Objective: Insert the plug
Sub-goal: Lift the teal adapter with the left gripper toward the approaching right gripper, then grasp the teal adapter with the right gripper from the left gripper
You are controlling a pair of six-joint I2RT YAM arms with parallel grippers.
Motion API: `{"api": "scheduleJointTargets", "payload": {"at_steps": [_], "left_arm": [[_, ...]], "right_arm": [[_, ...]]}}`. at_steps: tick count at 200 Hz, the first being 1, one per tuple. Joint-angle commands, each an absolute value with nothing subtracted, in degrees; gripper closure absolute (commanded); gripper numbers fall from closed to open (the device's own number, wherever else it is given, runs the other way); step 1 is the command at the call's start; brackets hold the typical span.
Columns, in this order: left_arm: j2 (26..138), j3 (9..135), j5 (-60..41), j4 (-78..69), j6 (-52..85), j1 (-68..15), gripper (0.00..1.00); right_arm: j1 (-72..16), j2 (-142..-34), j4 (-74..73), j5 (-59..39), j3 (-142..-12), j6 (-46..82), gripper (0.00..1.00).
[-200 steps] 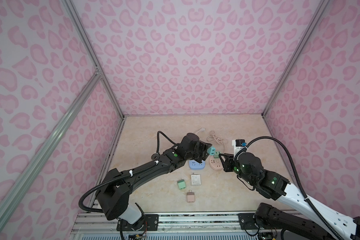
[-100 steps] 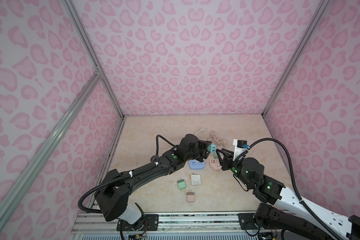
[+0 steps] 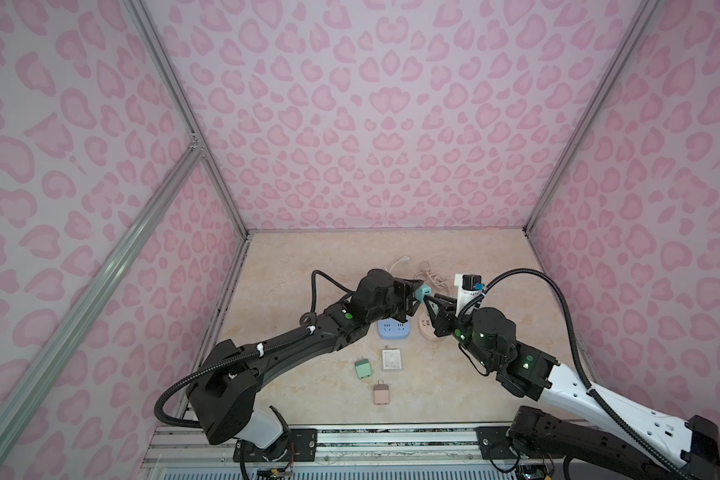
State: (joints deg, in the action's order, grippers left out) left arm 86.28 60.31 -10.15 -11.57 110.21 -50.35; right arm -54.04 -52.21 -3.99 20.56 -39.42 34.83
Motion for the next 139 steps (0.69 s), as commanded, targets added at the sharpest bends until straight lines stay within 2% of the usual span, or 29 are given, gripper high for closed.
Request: {"api": "scheduleJointTargets", "payload": {"at_steps": [1, 69, 139], "left_arm": [[86.4, 60.12, -10.59, -16.13, 110.48, -50.23, 0.98], [86.17, 60.27, -11.16, -16.69, 109.44, -50.36, 0.98], [87.66, 60.28, -12.61, -20.62, 110.25, -50.42, 0.98]], "right_arm": [[-54.1, -53.41, -3.48, 20.27, -40.1, 33.95, 0.67], [-54.08, -56.74, -1.56, 21.87, -42.98, 32.78, 0.69], [-53.83, -60.63, 0.01, 21.8, -46.9, 30.59, 0.76]]}}
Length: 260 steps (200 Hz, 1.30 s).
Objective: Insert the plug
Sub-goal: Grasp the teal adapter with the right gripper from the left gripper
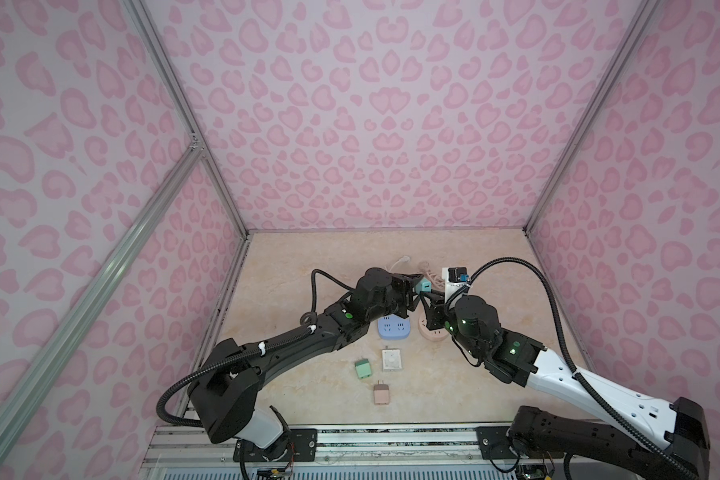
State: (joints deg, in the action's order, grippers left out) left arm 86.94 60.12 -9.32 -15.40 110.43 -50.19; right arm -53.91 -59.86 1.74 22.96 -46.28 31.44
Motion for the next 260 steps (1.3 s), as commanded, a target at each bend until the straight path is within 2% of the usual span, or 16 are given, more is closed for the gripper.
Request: {"api": "scheduleJointTargets", "payload": {"at_steps": [1, 17, 41, 54, 69, 87, 111, 124, 135, 143, 150, 155, 174, 209, 239, 260], "left_arm": [[87.69, 60.33, -12.68, -20.68, 110.23, -50.44, 0.98], [88.33, 60.76, -13.77, -21.56, 110.44, -50.45, 0.98], [88.67, 60.56, -14.4, -22.86, 111.0, -50.45, 0.98], [88.2, 60.23, -14.16, -22.62, 110.96, -50.45, 0.98], [87.56, 59.87, -13.67, -21.91, 110.69, -50.42, 0.98], [87.19, 59.44, -13.65, -21.8, 110.65, -50.28, 0.98], [87.12, 59.41, -14.04, -21.97, 110.28, -50.1, 0.98], [87.36, 59.82, -14.51, -21.88, 109.58, -50.03, 0.97], [87.69, 60.33, -15.29, -21.56, 108.11, -49.93, 0.89], [87.73, 60.63, -15.97, -21.11, 106.87, -49.79, 0.76], [87.53, 60.89, -16.17, -19.84, 105.67, -49.67, 0.57], [87.26, 60.91, -16.11, -18.46, 104.75, -49.58, 0.48], [85.27, 61.22, -15.44, -10.95, 99.02, -48.99, 0.32], [82.5, 60.91, -15.38, 3.01, 87.02, -45.67, 0.29], [81.56, 64.09, -14.75, 19.09, 67.32, -42.68, 0.3], [80.73, 69.34, -6.01, 35.27, 52.01, -42.92, 0.34]], "right_arm": [[-53.81, -60.68, 0.01, 21.8, -46.96, 30.54, 0.76], [-53.64, -61.29, -0.39, 21.24, -47.2, 30.32, 0.75], [-53.02, -62.28, -0.83, 19.92, -47.76, 29.97, 0.68], [-52.72, -62.49, -0.95, 19.69, -47.96, 29.9, 0.68], [-52.23, -62.26, -0.92, 19.35, -47.88, 30.14, 0.83], [-51.53, -61.89, -0.27, 19.16, -47.86, 30.55, 0.86], [-50.47, -60.72, -0.53, 18.32, -47.16, 30.68, 1.0], [-49.89, -60.12, -0.7, 18.09, -46.73, 30.76, 1.0], [-49.25, -59.65, -0.32, 17.62, -46.65, 30.86, 1.0], [-48.73, -59.43, 0.12, 16.9, -46.96, 30.91, 1.0], [-48.3, -59.27, 1.13, 16.41, -47.35, 31.01, 1.0], [-48.04, -59.16, 1.93, 16.23, -47.86, 31.16, 1.0], [-47.13, -58.87, 6.01, 15.47, -49.53, 31.54, 1.0], [-44.09, -58.32, 13.43, 12.67, -52.73, 33.01, 1.0], [-39.67, -59.53, 24.15, 8.27, -58.33, 33.55, 1.0], [-37.22, -63.32, 35.49, 4.69, -65.11, 30.54, 1.0]]}}
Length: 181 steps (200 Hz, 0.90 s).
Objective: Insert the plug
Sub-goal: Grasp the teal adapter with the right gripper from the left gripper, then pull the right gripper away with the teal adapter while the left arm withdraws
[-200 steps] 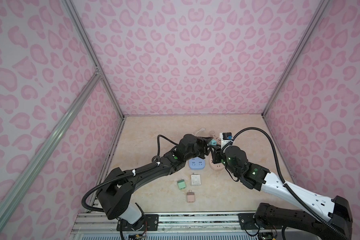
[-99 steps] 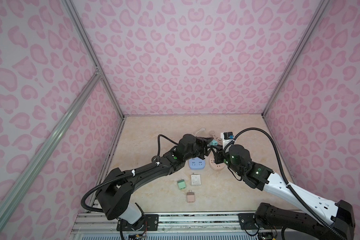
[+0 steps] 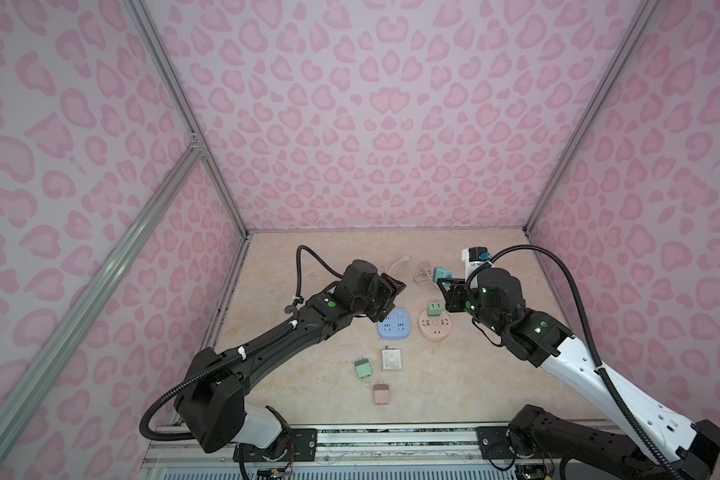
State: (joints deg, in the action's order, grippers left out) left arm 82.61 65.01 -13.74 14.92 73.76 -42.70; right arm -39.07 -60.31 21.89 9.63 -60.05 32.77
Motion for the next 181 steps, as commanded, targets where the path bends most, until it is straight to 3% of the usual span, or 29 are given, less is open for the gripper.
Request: {"api": "scheduleJointTargets", "payload": {"at_steps": [1, 20, 44, 69, 102, 161, 181], "left_arm": [[80.58, 69.52, -5.42, 36.05, 51.49, -42.99, 0.35], [75.28, 68.99, 7.09, 45.36, 45.35, -44.02, 0.37], [65.14, 63.93, 15.32, 47.25, 41.43, -44.03, 0.37], [54.83, 59.51, 20.05, 47.32, 39.31, -44.09, 0.36], [43.48, 53.51, 27.28, 48.33, 35.82, -44.14, 0.23], [35.86, 50.88, 32.96, 54.46, 33.61, -44.16, 0.2], [33.9, 49.85, 34.56, 53.85, 34.01, -44.11, 0.18]], "right_arm": [[-37.16, -63.61, 36.07, 4.54, -65.51, 30.35, 1.0], [-36.87, -67.51, 45.12, 3.54, -71.26, 26.18, 1.0], [-36.9, -68.61, 49.45, 3.52, -73.07, 23.68, 1.0], [-36.91, -65.79, 48.16, 3.23, -69.76, 24.29, 1.0], [-36.86, -63.32, 51.21, 4.96, -69.1, 23.21, 1.0], [-32.01, -71.62, 59.22, -7.6, -71.78, 21.26, 1.0], [-30.91, -74.36, 62.26, -5.16, -73.9, 19.42, 1.0]]}}
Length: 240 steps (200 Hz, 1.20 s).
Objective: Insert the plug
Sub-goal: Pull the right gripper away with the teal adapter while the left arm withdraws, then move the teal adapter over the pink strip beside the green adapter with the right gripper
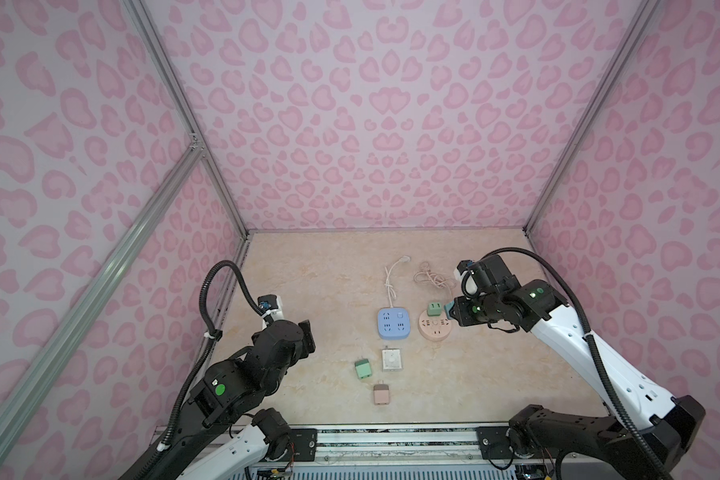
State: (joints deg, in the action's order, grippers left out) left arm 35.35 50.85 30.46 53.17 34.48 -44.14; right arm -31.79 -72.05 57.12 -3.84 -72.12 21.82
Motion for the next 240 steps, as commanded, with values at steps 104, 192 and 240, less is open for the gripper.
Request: {"api": "scheduleJointTargets", "payload": {"at_steps": [104, 192, 240], "left_arm": [[36.34, 47.1, 27.2, 41.62, 35.99, -44.06, 0.18], [45.66, 43.19, 19.79, 34.02, 45.65, -44.08, 0.2], [46.9, 44.21, 17.88, 35.07, 45.35, -44.04, 0.2]], "right_arm": [[-27.38, -81.93, 59.1, -1.59, -75.99, 17.55, 1.0], [-26.02, -88.44, 54.01, -1.6, -74.04, 20.83, 1.0], [-26.09, -90.66, 52.38, -2.46, -72.47, 23.02, 1.0]]}}
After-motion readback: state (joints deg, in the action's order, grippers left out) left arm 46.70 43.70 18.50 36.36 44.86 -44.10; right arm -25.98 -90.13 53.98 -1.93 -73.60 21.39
